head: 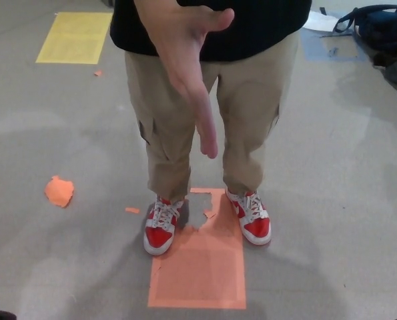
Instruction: The robot extends its right arm to grab a person's hand and shakes it
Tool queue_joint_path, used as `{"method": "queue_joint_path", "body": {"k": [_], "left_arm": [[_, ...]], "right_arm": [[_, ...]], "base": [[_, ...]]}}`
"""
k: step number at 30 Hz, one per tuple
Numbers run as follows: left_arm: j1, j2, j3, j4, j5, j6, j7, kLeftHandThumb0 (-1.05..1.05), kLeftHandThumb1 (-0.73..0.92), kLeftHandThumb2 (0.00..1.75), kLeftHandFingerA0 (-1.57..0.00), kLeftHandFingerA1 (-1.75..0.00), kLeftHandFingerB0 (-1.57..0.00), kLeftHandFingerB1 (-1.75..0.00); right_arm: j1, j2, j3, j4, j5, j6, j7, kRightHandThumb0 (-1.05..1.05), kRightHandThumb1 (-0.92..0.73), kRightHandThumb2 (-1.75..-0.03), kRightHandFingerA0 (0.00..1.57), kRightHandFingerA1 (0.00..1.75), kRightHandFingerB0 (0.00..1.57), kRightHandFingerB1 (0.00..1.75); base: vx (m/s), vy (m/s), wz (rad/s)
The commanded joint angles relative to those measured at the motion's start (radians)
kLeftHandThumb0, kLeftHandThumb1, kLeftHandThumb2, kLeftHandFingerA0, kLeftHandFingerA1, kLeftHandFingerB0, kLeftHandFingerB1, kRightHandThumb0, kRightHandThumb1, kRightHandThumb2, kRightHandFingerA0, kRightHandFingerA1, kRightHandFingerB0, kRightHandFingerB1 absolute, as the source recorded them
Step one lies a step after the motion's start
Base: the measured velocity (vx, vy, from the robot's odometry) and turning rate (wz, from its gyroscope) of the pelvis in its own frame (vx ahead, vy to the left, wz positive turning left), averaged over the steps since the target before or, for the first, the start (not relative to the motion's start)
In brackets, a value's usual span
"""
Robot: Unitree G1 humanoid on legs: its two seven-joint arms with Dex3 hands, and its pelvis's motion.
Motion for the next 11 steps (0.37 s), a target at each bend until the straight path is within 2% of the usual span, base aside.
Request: {"method": "queue_joint_path", "body": {"k": [1, 5, 6, 7, 11], "left_arm": [[-0.005, 0.015, 0.006, 0.002, -0.005, 0.012, 0.001, -0.25, 0.63, 1.11, -0.09, -0.5, -0.08, -0.5], [0.001, 0.014, 0.017, -0.002, -0.015, 0.012, -0.01, -0.26, 0.64, 1.11, -0.08, -0.5, -0.07, -0.5], [-0.003, 0.017, 0.014, 0.002, -0.01, 0.009, -0.011, -0.26, 0.63, 1.11, -0.08, -0.5, -0.08, -0.5], [-0.005, 0.018, 0.01, 0.002, -0.004, 0.008, -0.006, -0.26, 0.62, 1.11, -0.09, -0.5, -0.08, -0.5], [-0.007, 0.021, 0.005, -0.003, 0.003, 0.009, 0.002, -0.26, 0.61, 1.1, -0.09, -0.5, -0.08, -0.5]], "right_arm": [[0.012, -0.013, -0.009, -0.005, 0.004, 0.004, 0.0, -0.9, -0.85, -1.11, 0.0, 0.06, 0.0, 0.03], [0.009, -0.01, -0.023, -0.005, 0.015, 0.011, 0.004, -0.88, -0.82, -1.1, 0.0, 0.07, 0.0, 0.05], [0.008, -0.01, -0.018, -0.006, 0.006, 0.003, -0.001, -0.76, -0.92, -0.69, 0.0, 0.0, 0.0, 0.0], [0.007, -0.01, -0.019, -0.005, 0.006, 0.004, 0.001, -0.87, -0.83, -1.11, 0.0, 0.08, 0.0, 0.05], [0.006, -0.01, -0.019, -0.006, 0.003, 0.011, -0.007, -0.84, -0.81, -1.1, 0.0, 0.11, 0.0, 0.08]], "base": [[0.0, 0.0, 0.0], [0.0, 0.0, 0.0], [0.0, 0.0, 0.0], [0.0, 0.0, 0.0], [0.0, 0.0, 0.0]]}}
